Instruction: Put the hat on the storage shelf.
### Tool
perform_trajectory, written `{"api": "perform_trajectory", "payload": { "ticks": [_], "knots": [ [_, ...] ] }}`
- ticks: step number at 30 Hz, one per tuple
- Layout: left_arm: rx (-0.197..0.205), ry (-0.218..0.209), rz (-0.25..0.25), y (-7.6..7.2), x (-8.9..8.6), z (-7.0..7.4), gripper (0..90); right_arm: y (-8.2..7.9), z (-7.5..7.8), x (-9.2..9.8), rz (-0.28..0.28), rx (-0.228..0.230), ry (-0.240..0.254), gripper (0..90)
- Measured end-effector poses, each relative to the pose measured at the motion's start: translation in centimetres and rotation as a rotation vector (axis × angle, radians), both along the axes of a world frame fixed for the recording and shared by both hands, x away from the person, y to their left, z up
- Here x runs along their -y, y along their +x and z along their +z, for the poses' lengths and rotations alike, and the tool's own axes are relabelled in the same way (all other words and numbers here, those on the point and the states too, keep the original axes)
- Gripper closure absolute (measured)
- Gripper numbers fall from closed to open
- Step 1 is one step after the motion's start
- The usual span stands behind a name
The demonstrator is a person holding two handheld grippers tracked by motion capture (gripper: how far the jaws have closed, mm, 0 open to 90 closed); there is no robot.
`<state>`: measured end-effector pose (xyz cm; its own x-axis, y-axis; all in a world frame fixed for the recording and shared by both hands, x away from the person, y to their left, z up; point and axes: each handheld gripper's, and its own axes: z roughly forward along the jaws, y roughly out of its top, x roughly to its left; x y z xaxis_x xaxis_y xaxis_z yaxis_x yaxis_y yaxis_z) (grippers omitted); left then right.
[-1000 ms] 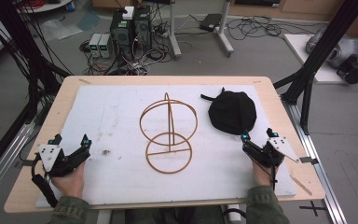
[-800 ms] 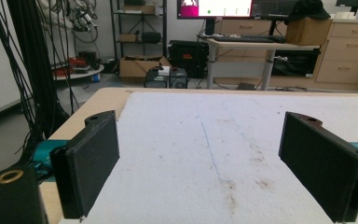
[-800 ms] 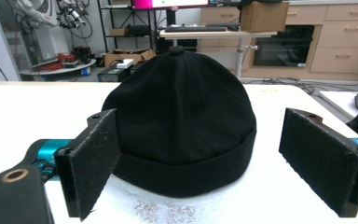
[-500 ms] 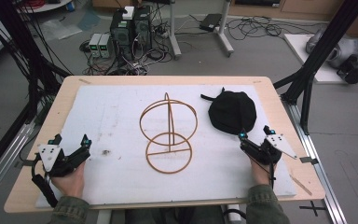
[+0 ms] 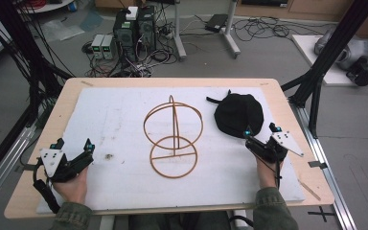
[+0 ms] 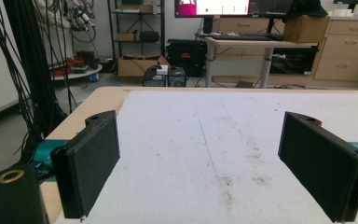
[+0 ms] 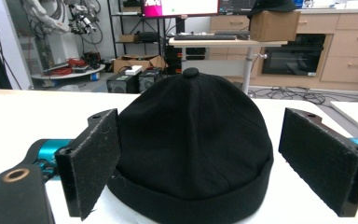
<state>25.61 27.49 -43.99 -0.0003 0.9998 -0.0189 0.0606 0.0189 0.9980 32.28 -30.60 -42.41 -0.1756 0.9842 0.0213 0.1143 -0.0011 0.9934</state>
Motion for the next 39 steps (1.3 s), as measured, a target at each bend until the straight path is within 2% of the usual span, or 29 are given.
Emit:
{"api": "perform_trajectory", "payload": {
  "ticks": [5,15,19,24,31,32,35,39],
  "knots": [
    [0.0,-0.003,0.002,-0.2,-0.1,-0.1,12.8,0.9,0.1,-0.6,0.017,-0.009,-0.029,12.3],
    [0.003,-0.006,-0.003,-0.6,-0.5,-0.1,14.8,2.5,0.1,-1.1,0.03,-0.027,-0.047,13.3],
    [0.004,-0.007,-0.011,-0.7,-0.4,-0.1,15.8,3.2,0.2,-1.2,0.03,-0.041,-0.027,13.4],
    [0.001,-0.002,-0.014,-0.8,-0.3,-0.1,15.4,3.6,-0.1,-1.3,0.038,-0.049,-0.04,13.7],
    [-0.002,-0.002,-0.015,-0.8,-0.2,-0.2,15.2,4.5,-0.5,-0.9,0.022,-0.074,-0.03,14.1],
    [-0.003,-0.003,-0.016,-0.7,-0.2,-0.2,15.1,4.7,-0.4,-0.9,0.021,-0.09,-0.02,14.2],
    [-0.003,-0.001,-0.02,-0.7,-0.1,-0.2,15.1,5.2,-0.1,-0.9,0.012,-0.088,-0.016,14.1],
    [0.001,-0.005,-0.013,-0.7,-0.3,-0.2,15.2,5.9,0.2,-1.3,0.019,-0.109,-0.015,14.1]
  ]
}}
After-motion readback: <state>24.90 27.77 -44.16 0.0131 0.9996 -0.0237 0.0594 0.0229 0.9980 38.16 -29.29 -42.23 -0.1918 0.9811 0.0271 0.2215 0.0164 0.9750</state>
